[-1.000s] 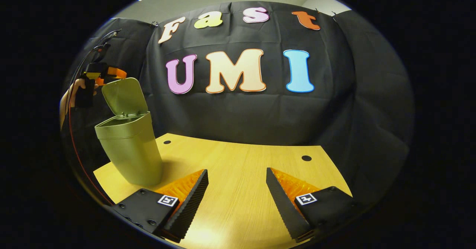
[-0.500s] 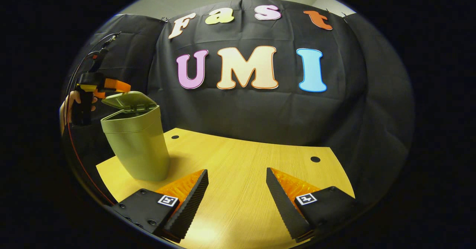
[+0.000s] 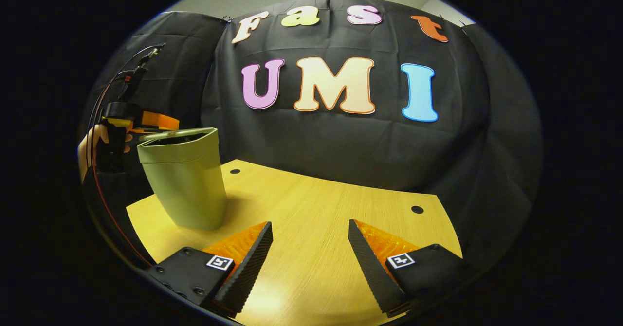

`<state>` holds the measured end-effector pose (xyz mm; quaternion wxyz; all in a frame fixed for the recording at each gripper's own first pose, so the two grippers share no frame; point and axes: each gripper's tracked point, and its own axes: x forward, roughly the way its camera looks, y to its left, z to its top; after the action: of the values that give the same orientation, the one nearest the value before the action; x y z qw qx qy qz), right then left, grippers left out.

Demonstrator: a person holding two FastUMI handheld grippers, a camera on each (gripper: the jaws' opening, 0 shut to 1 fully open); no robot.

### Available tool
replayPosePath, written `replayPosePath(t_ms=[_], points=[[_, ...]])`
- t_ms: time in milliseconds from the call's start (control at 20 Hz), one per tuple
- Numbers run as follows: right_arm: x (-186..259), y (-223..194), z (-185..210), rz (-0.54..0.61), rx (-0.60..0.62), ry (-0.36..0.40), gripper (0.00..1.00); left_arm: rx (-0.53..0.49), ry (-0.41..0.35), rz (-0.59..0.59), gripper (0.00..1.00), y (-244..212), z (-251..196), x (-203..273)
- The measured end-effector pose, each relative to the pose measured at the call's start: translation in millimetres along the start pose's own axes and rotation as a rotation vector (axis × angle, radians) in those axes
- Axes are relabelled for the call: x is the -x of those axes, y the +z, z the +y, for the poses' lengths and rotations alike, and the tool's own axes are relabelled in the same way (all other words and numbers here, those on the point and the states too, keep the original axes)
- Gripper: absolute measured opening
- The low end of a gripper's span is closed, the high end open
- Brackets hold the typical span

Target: Press the lid of the desktop garbage bin to open it, pick up the crumpled paper on the desktop and throw it into the bin, then pick up the pop can on the desktop and drop it into the bin, and finally close the garbage bin lid.

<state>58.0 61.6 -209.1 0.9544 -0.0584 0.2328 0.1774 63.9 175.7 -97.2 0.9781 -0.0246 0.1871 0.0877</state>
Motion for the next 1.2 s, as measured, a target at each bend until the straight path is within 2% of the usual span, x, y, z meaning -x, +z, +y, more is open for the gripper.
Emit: replayPosePath(t_ms=[100, 250, 300, 400, 500, 550, 600, 700, 900, 1100, 1200], points=[[-1, -1, 3, -0.003, 0.01, 0.005, 0.99, 0.008, -0.008, 0.032, 0.94, -12, -3, 3], [-5, -3, 11, -0.005, 0.016, 0.022, 0.99, -0.141, -0.022, 0.02, 0.95, -17, -6, 4], [-6, -4, 13, -0.002, 0.01, 0.028, 0.99, -0.136, -0.021, 0.008, 0.95, -18, -5, 5], [-6, -8, 16, 0.001, -0.009, 0.037, 0.99, -0.086, -0.032, 0.059, 0.96, -24, -2, 5], [-6, -11, 18, 0.007, -0.018, 0.047, 0.99, -0.049, -0.076, -0.027, 0.95, -22, -9, 12], [-5, -8, 17, -0.007, -0.02, 0.043, 0.99, -0.112, -0.095, -0.054, 0.96, -14, -12, 9], [-5, -5, 13, -0.019, -0.028, 0.035, 0.99, -0.102, -0.093, -0.035, 0.92, -19, -10, 6], [-6, -1, 13, -0.014, -0.056, 0.046, 0.99, -0.048, -0.102, -0.098, 0.94, -12, -9, 8], [7, 36, -6, -0.106, -0.08, -0.001, 0.99, -0.026, -0.139, -0.135, 0.94, 1, -30, 16], [37, 84, -24, -0.247, -0.099, -0.062, 0.99, -0.095, -0.26, -0.323, 0.92, 40, -96, 49], [51, 102, -30, -0.306, -0.105, -0.086, 0.98, -0.079, -0.302, -0.389, 0.94, 49, -128, 67]])
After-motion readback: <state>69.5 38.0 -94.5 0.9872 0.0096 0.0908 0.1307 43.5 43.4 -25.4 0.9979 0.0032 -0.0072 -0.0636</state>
